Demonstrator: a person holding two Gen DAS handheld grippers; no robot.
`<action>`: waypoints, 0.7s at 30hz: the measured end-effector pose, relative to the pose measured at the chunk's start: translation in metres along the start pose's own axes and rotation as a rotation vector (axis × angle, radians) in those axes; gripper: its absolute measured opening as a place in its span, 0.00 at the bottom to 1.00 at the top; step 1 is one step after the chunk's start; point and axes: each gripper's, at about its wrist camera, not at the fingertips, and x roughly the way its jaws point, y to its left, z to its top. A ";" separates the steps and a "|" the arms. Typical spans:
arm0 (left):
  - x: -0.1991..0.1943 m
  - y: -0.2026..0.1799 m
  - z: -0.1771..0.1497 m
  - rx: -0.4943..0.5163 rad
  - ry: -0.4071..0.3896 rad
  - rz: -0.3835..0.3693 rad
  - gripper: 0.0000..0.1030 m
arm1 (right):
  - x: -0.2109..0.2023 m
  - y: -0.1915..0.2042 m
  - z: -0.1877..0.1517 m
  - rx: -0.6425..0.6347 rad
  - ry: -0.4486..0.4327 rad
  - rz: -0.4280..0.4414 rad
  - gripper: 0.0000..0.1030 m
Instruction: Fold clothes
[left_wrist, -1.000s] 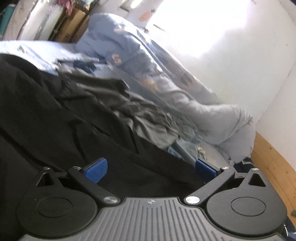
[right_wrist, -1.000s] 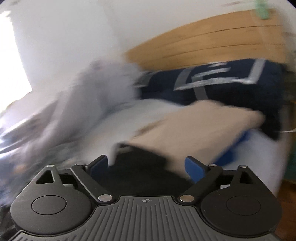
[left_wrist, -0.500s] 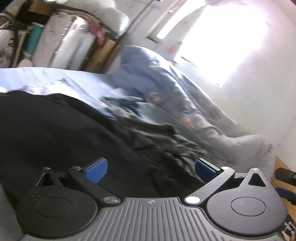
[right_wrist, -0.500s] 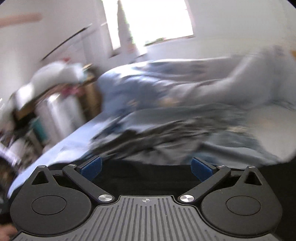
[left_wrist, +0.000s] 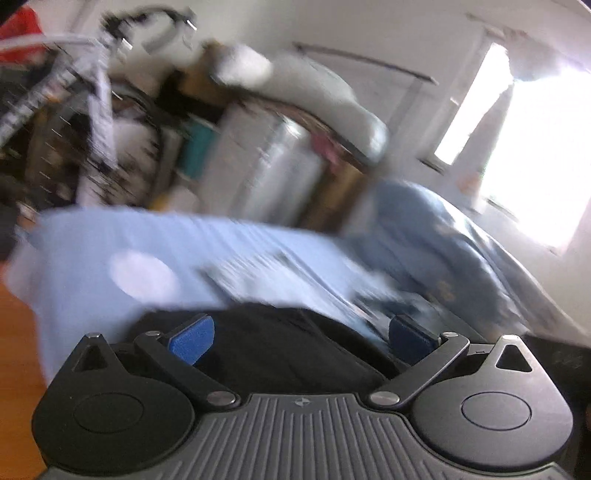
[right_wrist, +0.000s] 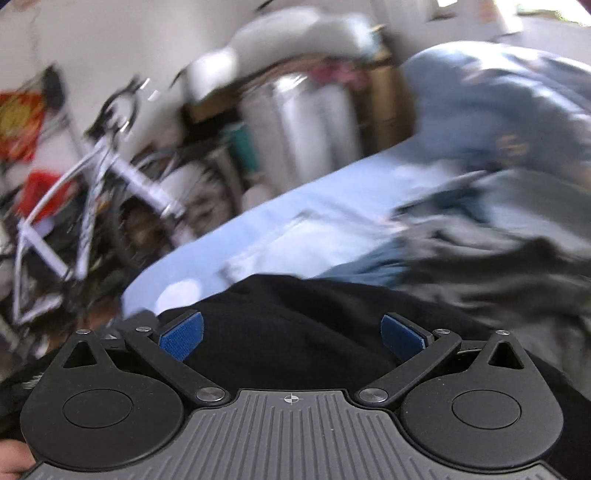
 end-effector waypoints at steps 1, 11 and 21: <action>0.003 0.004 0.002 -0.001 0.010 0.029 1.00 | 0.012 0.007 0.005 -0.022 0.028 0.017 1.00; 0.034 0.036 -0.001 -0.008 0.267 0.097 1.00 | 0.106 0.027 0.019 -0.114 0.260 0.086 0.99; 0.027 0.084 0.014 -0.203 0.273 0.101 1.00 | 0.052 0.040 0.006 -0.160 0.216 0.127 0.23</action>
